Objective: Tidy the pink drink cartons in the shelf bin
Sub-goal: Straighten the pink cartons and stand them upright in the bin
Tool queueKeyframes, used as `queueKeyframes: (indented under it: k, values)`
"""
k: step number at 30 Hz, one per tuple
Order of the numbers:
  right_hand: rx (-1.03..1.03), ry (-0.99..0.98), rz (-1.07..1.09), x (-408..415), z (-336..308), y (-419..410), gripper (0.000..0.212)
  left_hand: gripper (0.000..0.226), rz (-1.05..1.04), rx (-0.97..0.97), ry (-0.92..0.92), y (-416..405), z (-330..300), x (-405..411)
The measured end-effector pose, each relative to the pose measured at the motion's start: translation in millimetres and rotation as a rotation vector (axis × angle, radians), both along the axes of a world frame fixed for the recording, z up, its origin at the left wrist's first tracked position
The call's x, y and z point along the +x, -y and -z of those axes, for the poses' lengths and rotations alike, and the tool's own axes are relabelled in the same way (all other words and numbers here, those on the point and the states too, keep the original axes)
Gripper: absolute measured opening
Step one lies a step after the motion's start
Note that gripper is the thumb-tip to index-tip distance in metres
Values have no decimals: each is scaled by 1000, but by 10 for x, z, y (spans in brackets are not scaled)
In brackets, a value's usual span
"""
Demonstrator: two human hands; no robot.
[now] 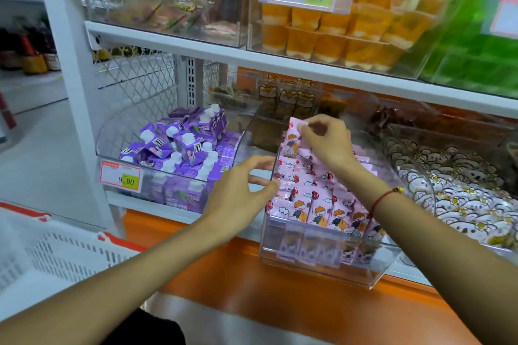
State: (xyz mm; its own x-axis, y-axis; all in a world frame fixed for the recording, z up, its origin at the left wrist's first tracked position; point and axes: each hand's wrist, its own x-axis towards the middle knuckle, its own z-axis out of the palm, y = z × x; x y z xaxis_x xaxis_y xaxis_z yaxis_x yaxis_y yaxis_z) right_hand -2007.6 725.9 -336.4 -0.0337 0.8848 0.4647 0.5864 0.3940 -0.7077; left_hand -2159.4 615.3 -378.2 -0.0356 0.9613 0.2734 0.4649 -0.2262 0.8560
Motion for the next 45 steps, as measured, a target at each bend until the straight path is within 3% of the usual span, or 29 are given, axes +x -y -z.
queueKeyframes:
  k: [3, 6, 8, 11, 15, 21, 28, 32, 35, 38, 41, 45]
  values:
    - [168, -190, 13, 18, -79, 267, 9, 32, -8, -3, 18, -27, -9, 1]
    - [217, -424, 22, 148, -149, 550, 8, 20, -58, 41, 152, -38, -112, -5]
    - [166, -545, 33, 281, -183, 713, 8, 18, -69, 127, 207, -33, -237, 12]
    - [5, -708, -4, 442, -229, 875, 9, 20, 19, 219, 112, -49, -436, 111]
    - [-207, -799, -81, 503, -234, 951, 13, 36, 169, 122, 10, -37, -473, 343]
    - [-302, -764, -139, 520, -86, 986, 15, 28, 261, 26, 291, 87, -177, 475]
    - [-388, -856, -318, 538, -69, 958, 25, 19, 166, 97, 373, 133, -124, 557]
    - [-425, -684, -483, 463, -56, 1007, 29, 15, 128, 160, 312, 129, -146, 552]
    - [-354, -604, -416, 452, -63, 1033, 26, 19, 91, 223, 165, 114, -148, 539]
    - [-268, -634, -297, 463, -66, 1046, 26, 37, 47, 324, 10, 110, -154, 526]
    - [-193, -657, -222, 461, -57, 1059, 38, 43, 55, 329, 35, 118, -154, 526]
    - [-247, -615, -280, 533, -84, 1018, 51, 32, 96, 325, 36, 100, -139, 529]
